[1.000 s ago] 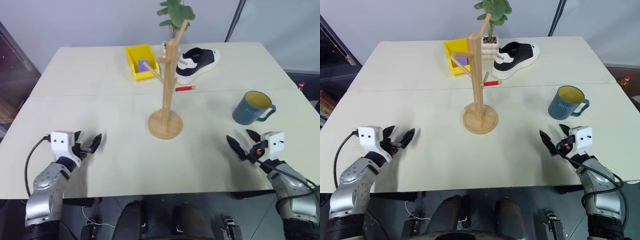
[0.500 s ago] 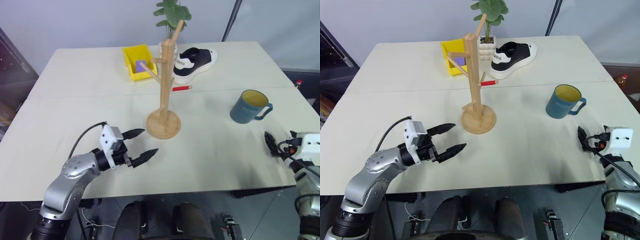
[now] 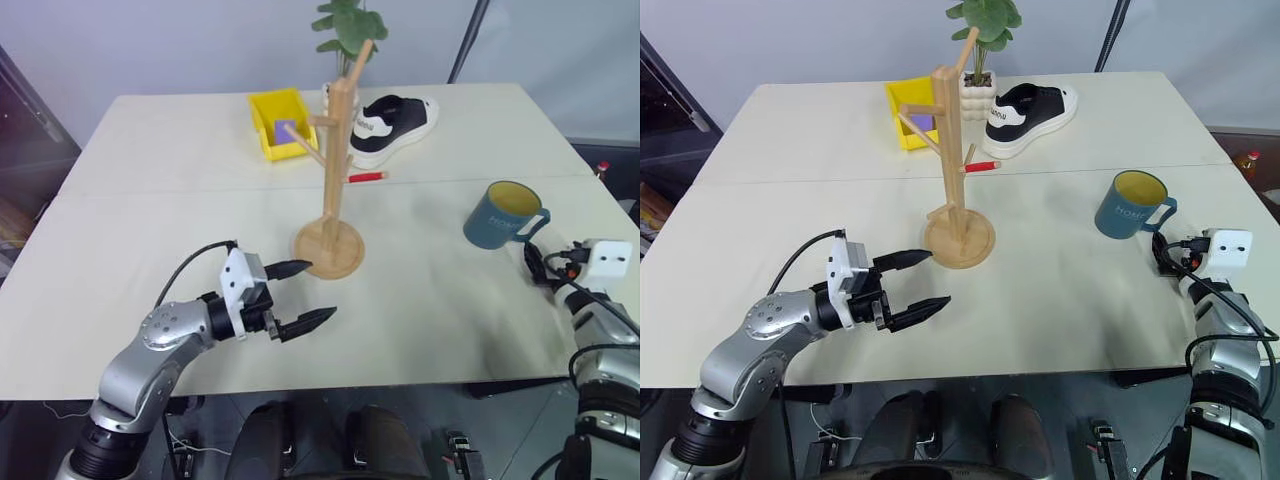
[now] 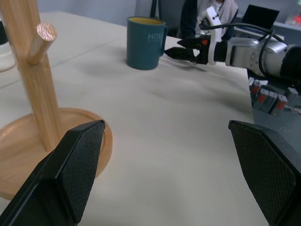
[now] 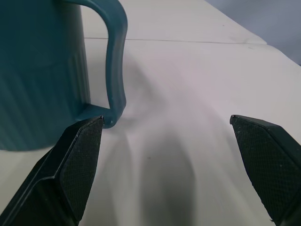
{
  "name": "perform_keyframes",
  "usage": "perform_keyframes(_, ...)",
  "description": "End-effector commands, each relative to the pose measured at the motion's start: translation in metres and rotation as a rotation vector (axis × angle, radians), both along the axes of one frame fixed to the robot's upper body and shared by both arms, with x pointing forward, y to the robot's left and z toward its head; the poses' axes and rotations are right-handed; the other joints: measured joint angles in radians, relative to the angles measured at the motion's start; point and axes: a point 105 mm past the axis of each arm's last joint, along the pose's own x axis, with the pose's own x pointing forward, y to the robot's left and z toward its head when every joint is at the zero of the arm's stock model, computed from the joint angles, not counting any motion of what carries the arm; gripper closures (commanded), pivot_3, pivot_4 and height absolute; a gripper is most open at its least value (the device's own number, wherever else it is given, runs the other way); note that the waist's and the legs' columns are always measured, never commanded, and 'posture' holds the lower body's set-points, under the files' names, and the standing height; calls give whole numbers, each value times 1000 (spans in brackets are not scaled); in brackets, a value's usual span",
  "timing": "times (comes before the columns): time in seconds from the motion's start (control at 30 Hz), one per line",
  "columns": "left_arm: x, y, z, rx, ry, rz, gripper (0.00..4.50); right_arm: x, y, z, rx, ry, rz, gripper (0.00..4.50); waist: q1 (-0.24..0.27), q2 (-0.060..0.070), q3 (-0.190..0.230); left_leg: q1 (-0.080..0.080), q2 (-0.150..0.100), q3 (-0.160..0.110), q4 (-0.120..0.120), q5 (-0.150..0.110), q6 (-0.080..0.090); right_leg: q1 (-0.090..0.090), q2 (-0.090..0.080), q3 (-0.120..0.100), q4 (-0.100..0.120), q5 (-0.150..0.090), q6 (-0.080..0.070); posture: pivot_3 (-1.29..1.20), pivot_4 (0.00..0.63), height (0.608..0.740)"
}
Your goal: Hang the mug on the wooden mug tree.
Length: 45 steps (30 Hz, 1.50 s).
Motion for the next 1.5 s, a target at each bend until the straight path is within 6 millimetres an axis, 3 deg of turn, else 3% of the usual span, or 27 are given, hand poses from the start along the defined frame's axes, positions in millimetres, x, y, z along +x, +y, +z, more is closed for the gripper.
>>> perform_keyframes(0.03,-4,0,11,-7,-56,-6,0,5,-2,15,-42,-45,7,43,0,0,0,0,0,0,0,0,0,0,0,0,0,0,0,0,150,740)
perform_keyframes(0.43,0,-1,10,-1,-67,-6,0,27,9,13,-19,-42,37,43,-2,0,0,0,1,0,0,0,0,0,2,1,0,0,0,0,150,740)
perform_keyframes(0.53,0,0,11,2,-70,-3,0,30,12,13,-11,-50,51,929,-1,0,0,0,1,0,1,0,-1,0,2,1,0,0,0,0,150,740)
perform_keyframes(0.73,1,1,12,4,-75,4,0,32,20,13,2,-63,96,4102,-1,0,0,0,1,0,1,0,-1,0,2,1,0,0,0,0,150,740)
perform_keyframes(0.77,2,2,12,4,-76,6,0,32,22,14,4,-68,107,4452,-1,0,0,0,1,0,1,0,-1,0,2,1,0,0,0,0,150,740)
perform_keyframes(0.93,3,4,13,6,-78,18,0,29,36,24,-54,-98,189,4452,-1,0,0,0,2,0,0,0,-1,0,2,1,0,0,0,0,150,740)
perform_keyframes(1.1,9,18,11,20,-73,79,0,13,109,64,-418,-143,536,4452,-4,1,1,0,2,0,0,0,-1,-1,2,1,0,0,0,0,150,740)
perform_keyframes(1.2,14,29,10,36,-72,113,0,-4,158,90,-570,-193,729,4452,-4,2,1,0,4,0,0,1,-1,-1,4,1,1,0,0,0,150,740)
perform_keyframes(1.27,17,34,11,44,-75,122,0,-10,180,105,-635,-218,794,4452,-2,1,1,1,5,0,0,1,-2,-1,4,1,1,0,0,0,150,740)
perform_keyframes(1.5,19,39,25,13,-98,127,0,-12,214,136,-795,-245,886,4452,7,-1,2,-1,4,0,0,1,-2,-1,4,1,0,0,0,0,150,740)
